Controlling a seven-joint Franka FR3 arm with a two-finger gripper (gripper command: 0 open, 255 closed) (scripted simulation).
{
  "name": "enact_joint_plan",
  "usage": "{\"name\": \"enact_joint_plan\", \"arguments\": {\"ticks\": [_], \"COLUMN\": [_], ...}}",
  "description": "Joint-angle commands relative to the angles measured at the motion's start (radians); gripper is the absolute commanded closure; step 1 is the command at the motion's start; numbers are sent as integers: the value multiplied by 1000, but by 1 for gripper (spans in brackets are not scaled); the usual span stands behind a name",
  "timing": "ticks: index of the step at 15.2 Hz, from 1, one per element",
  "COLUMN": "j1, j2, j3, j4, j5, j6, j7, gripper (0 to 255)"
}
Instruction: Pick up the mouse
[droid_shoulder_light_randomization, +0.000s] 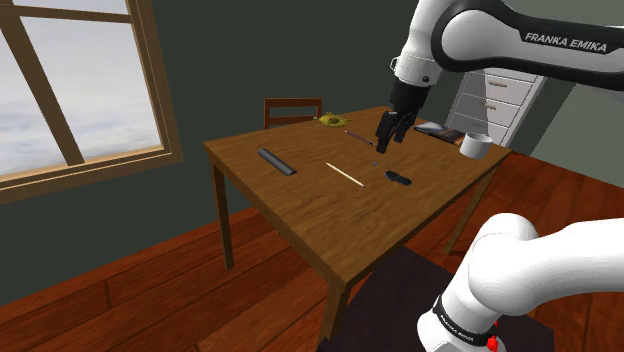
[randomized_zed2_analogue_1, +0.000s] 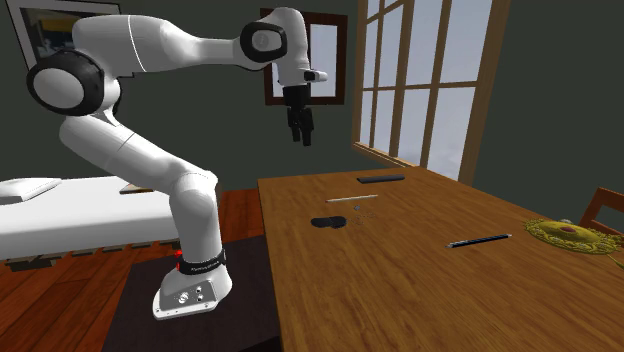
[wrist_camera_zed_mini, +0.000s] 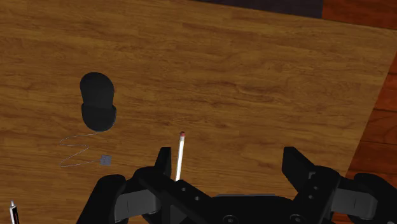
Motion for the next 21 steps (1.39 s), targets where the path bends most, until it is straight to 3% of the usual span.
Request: {"name": "enact_joint_plan", "arguments": {"ticks": [1,9,18,21], "j1": [0,-59,-102,-103], "j2": [0,78,265,279], "j3": [0,-167,-368,-380], "j4": [0,-90,-106,-127], "j5": [0,-76,-122,-125], "j6": [0,163,361,395], "j7": [0,-119,-264,-269], "gripper": [0,0,0,0]}}
